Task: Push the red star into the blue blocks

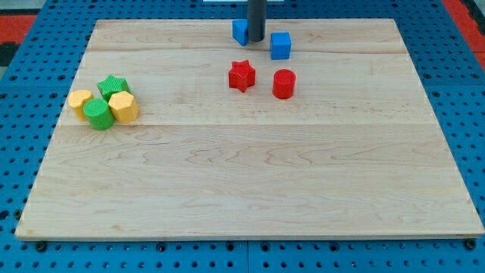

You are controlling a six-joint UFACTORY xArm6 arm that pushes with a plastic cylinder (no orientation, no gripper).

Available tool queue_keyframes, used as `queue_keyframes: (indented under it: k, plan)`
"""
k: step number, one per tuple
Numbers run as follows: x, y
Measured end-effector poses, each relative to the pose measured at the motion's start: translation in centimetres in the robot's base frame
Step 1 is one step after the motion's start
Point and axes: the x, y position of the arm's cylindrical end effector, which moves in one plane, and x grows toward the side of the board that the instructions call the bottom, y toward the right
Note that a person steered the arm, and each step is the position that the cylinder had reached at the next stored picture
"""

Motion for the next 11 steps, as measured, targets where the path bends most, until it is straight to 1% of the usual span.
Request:
queue_keyframes:
  k: [1,2,3,4,5,6,7,8,9,10,11]
  plan:
    - [-0.6,-2.9]
    - [-1.0,3.4]
    - [-4.5,0.7]
    - [-4.1,-1.6]
    - [-2.5,-3.6]
    - [-2.5,-0.2]
    - [-4.3,11.2]
    - [1.5,14.9]
    - [2.0,10.1]
    - [2.5,6.9]
    - [3.0,5.1]
